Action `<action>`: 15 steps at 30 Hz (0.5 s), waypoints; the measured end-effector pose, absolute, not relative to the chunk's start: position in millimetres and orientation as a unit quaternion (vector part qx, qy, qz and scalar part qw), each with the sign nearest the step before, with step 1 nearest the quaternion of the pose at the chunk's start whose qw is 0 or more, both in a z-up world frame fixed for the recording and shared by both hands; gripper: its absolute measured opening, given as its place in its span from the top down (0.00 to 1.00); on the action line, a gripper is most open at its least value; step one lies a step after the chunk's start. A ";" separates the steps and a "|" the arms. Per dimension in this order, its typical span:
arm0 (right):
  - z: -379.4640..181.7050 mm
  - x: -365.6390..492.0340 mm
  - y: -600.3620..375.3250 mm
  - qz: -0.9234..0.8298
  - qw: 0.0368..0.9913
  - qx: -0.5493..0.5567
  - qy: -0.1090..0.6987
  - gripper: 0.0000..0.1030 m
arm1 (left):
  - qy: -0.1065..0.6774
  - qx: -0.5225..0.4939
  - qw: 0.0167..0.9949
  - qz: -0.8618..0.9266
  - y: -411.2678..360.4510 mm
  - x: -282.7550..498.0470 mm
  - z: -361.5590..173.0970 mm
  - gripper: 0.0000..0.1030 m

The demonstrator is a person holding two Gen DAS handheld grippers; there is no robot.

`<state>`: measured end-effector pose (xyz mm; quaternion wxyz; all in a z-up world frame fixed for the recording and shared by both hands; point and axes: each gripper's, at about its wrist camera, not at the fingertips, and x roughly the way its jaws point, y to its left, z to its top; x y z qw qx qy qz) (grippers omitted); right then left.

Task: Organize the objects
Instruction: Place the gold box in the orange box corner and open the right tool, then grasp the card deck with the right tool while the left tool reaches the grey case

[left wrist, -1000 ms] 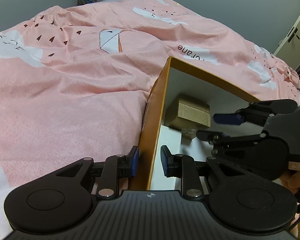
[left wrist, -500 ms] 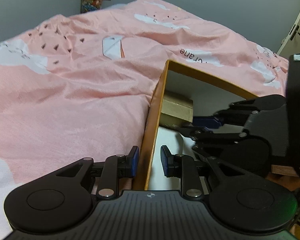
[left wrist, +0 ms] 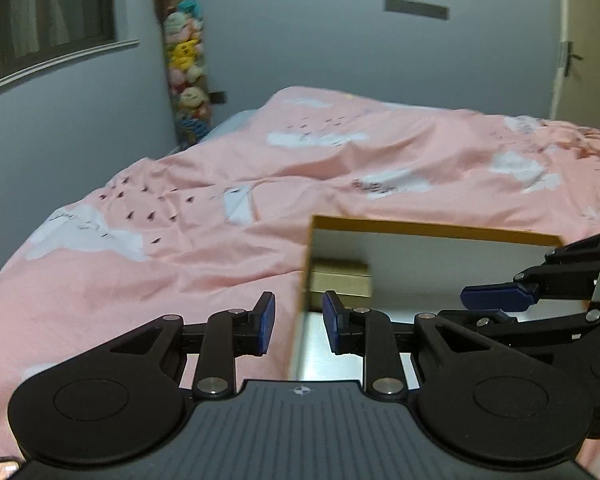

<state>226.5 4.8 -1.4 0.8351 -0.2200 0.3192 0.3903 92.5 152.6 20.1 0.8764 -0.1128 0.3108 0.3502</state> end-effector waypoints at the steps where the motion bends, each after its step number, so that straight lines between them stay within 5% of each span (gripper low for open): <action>1: 1.4 220.0 -2.8 0.385 0.841 -0.213 0.316 0.78 | 0.309 -0.115 0.880 0.340 147.7 91.0 22.5 0.71; 4: 7.5 200.8 -22.7 0.365 0.856 -0.201 0.307 0.69 | 0.312 -0.116 0.889 0.314 132.9 85.7 27.4 0.71; 15: -6.3 142.0 -81.0 0.319 0.874 -0.121 0.347 0.66 | 0.355 -0.172 0.905 0.161 98.9 59.4 19.9 0.65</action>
